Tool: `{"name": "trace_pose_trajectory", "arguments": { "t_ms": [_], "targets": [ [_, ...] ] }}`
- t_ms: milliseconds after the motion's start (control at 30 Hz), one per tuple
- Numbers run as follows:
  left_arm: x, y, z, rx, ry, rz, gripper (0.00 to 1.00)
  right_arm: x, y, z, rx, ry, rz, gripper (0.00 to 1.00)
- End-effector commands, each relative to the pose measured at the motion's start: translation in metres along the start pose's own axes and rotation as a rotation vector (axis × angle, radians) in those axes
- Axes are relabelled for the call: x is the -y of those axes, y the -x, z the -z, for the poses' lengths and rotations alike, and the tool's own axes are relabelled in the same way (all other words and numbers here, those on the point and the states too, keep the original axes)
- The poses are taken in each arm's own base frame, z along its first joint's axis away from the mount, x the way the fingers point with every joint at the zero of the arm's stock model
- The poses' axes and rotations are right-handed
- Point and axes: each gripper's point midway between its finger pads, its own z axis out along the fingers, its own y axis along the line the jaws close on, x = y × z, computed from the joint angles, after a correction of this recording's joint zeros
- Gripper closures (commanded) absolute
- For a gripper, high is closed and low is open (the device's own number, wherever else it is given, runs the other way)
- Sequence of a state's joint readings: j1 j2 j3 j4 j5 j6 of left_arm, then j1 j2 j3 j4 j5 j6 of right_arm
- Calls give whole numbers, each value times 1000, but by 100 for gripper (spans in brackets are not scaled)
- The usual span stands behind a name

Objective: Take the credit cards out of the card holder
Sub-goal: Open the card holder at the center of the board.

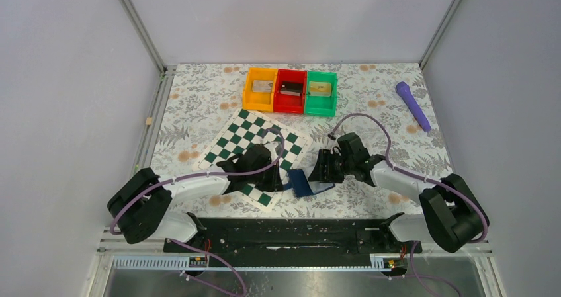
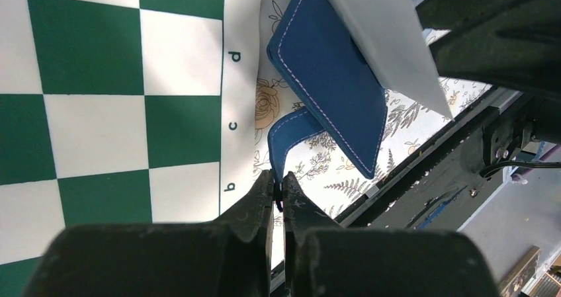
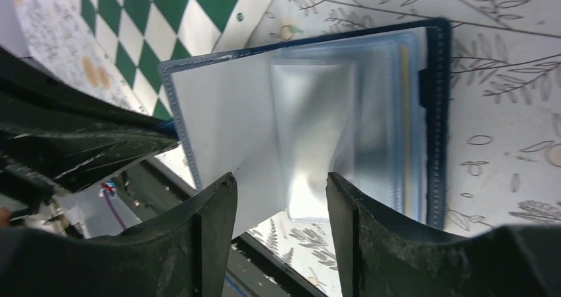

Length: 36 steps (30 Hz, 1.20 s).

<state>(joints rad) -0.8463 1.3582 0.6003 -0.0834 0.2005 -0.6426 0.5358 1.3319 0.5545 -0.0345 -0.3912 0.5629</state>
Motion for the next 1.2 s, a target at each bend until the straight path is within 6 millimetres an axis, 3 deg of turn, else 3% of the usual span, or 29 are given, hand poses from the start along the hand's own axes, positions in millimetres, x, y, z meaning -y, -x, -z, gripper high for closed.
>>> {"name": "trace_pose_trajectory", "arguments": {
  "t_ms": [0, 367, 433, 567, 667, 833, 1167],
  "targets": [
    [11, 22, -2, 48, -21, -27, 100, -33, 5, 7, 30, 174, -26, 41],
    [14, 25, -7, 44, -32, -23, 100, -50, 2, 7, 50, 280, -57, 44],
    [14, 25, -7, 42, -31, -23, 100, -39, 7, 11, 94, 203, -32, 41],
    [10, 23, -6, 41, -18, -26, 100, 4, 22, 26, 170, -78, 43, 31],
    [8, 21, -5, 40, -14, -33, 100, 18, 25, 31, 173, -162, 72, 29],
    [9, 21, -6, 44, -23, -28, 100, 25, 22, 24, 138, -185, 65, 28],
    [12, 21, -6, 40, -39, -31, 100, 19, 14, 4, 78, -115, 22, 31]
  ]
}}
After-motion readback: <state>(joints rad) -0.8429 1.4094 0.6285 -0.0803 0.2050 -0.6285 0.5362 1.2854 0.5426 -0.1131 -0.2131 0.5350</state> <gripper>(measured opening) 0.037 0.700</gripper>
